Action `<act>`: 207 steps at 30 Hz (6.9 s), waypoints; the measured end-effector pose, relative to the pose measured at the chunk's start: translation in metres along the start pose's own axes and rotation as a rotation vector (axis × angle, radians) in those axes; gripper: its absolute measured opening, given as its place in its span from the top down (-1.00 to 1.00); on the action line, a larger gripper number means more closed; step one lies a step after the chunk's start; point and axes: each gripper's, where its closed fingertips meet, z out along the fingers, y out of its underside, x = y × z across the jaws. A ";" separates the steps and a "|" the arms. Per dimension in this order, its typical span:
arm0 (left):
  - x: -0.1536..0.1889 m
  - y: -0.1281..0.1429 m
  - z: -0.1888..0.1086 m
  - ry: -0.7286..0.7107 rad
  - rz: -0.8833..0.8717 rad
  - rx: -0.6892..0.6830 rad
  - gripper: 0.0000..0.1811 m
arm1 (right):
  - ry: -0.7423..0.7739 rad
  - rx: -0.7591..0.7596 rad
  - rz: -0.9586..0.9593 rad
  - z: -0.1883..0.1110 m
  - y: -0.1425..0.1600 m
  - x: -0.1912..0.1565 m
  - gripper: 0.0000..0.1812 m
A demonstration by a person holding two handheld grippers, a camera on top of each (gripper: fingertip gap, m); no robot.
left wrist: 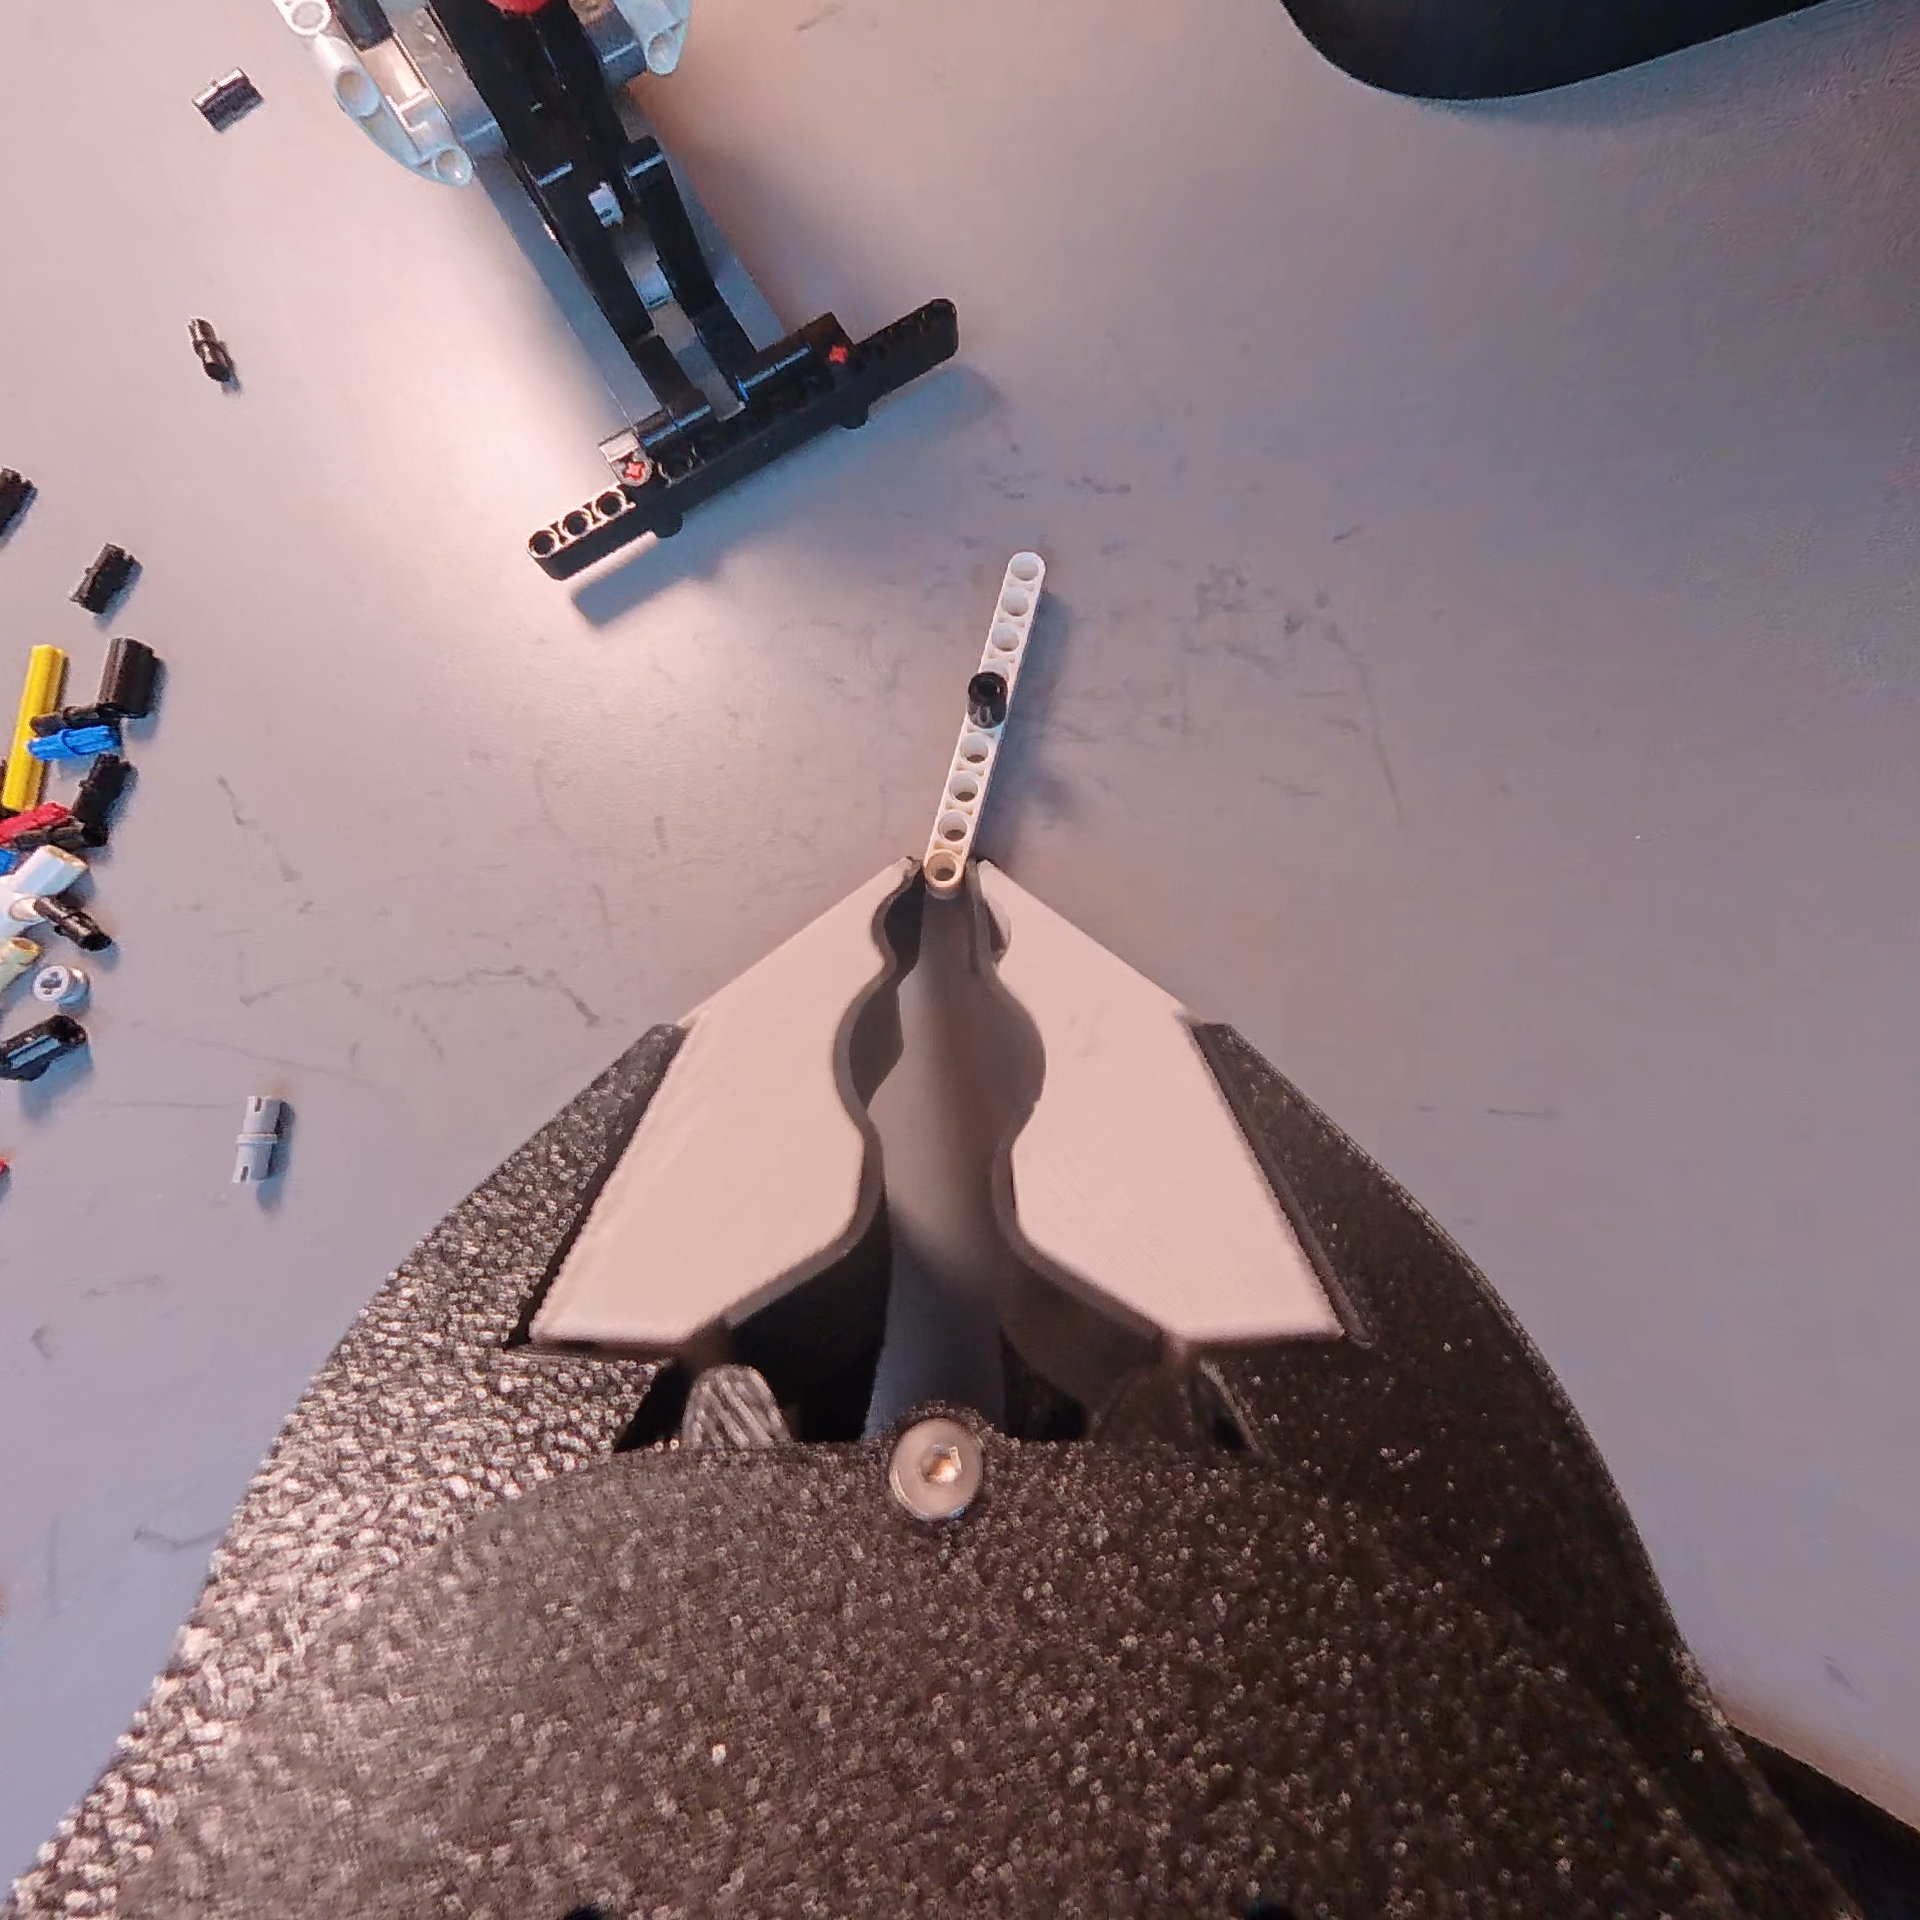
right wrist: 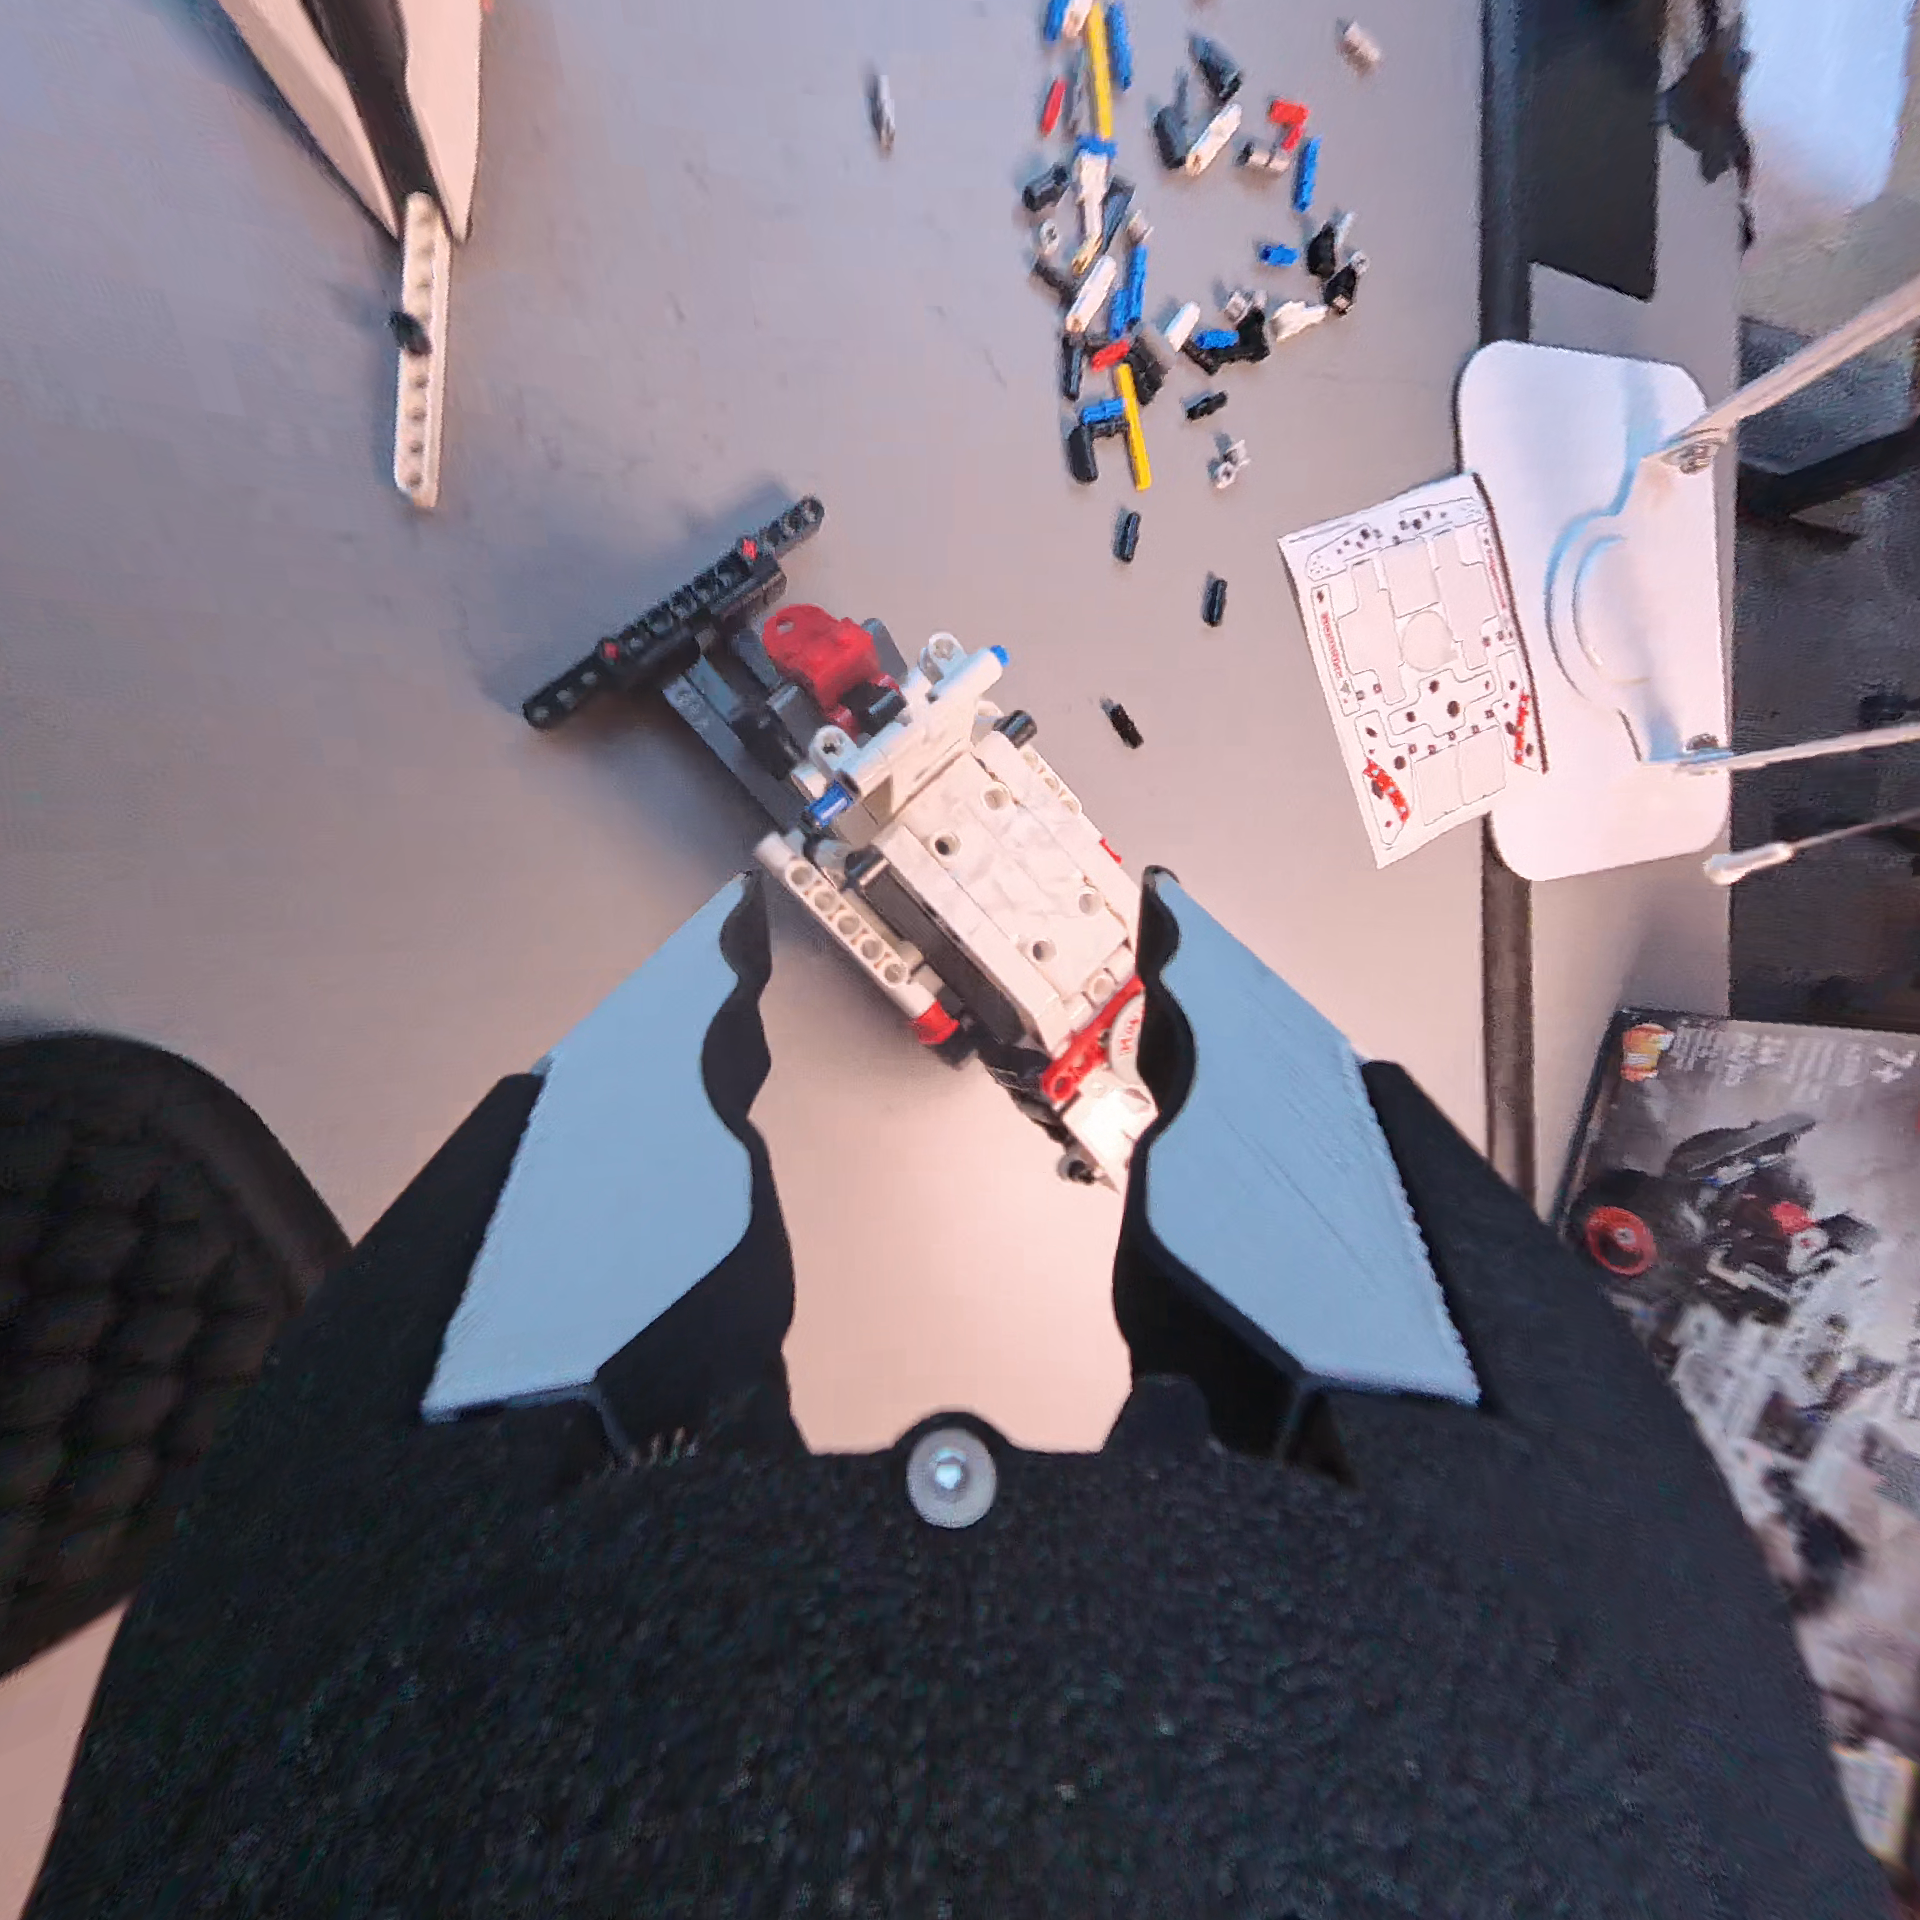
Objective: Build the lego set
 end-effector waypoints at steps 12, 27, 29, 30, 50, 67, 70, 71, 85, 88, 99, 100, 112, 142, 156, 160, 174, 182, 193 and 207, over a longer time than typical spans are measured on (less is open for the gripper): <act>-0.001 0.000 0.000 0.002 -0.010 0.001 0.91 | 0.339 0.512 0.417 0.001 -0.021 -0.020 0.31; -0.006 -0.001 -0.002 -0.002 -0.057 0.013 0.85 | 0.435 0.585 0.450 0.014 -0.021 -0.017 0.35; -0.007 -0.003 -0.005 0.007 -0.075 0.039 0.85 | 0.453 0.588 0.448 0.013 -0.020 -0.015 0.37; -0.008 -0.005 -0.006 0.011 -0.084 0.054 0.84 | 0.456 0.590 0.449 0.013 -0.019 -0.014 0.37; -0.067 -0.030 -0.047 -0.197 -0.318 0.358 0.64 | 0.578 0.380 0.395 0.037 0.001 -0.009 0.11; -0.073 -0.029 -0.050 -0.244 -0.314 0.359 0.65 | 0.567 0.355 0.225 0.032 0.011 -0.011 0.27; -0.074 -0.030 -0.052 -0.255 -0.312 0.367 0.65 | 0.522 0.387 0.195 0.028 0.013 -0.015 0.27; -0.075 -0.031 -0.052 -0.260 -0.312 0.370 0.65 | 0.518 0.391 0.190 0.028 0.014 -0.016 0.27; -0.082 -0.027 -0.054 -0.308 -0.315 0.375 0.65 | 0.554 0.388 0.187 0.028 0.014 -0.015 0.27; -0.084 -0.028 -0.056 -0.317 -0.316 0.382 0.65 | 0.571 0.370 0.176 0.029 0.015 -0.015 0.27; -0.094 -0.027 -0.065 -0.385 -0.330 0.404 0.61 | 0.576 0.350 0.177 0.030 0.015 -0.016 0.23; -0.094 -0.027 -0.065 -0.388 -0.326 0.402 0.61 | 0.584 0.349 0.175 0.029 0.015 -0.015 0.26; -0.094 -0.028 -0.065 -0.402 -0.311 0.394 0.61 | 0.599 0.364 0.170 0.030 0.014 -0.014 0.27; -0.097 -0.028 -0.069 -0.429 -0.304 0.395 0.59 | 0.611 0.400 0.188 0.030 0.008 -0.012 0.33; -0.099 -0.025 -0.070 -0.444 -0.309 0.394 0.58 | 0.474 0.661 0.367 0.009 -0.016 -0.018 0.22; -0.101 -0.024 -0.070 -0.441 -0.320 0.395 0.58 | 0.474 0.699 0.403 0.002 -0.016 -0.015 0.24; -0.100 -0.021 -0.062 -0.444 -0.294 0.354 0.59 | 0.685 0.384 0.049 0.015 -0.008 -0.009 0.27; -0.093 -0.026 -0.061 -0.451 -0.234 0.332 0.59 | 0.726 0.140 -0.182 0.042 -0.012 0.000 0.34; -0.092 -0.026 -0.060 -0.443 -0.232 0.329 0.59 | 0.545 0.352 0.093 0.031 -0.028 0.016 0.54; -0.084 -0.031 -0.056 -0.420 -0.203 0.320 0.59 | 0.014 0.607 0.548 0.024 -0.033 0.034 0.61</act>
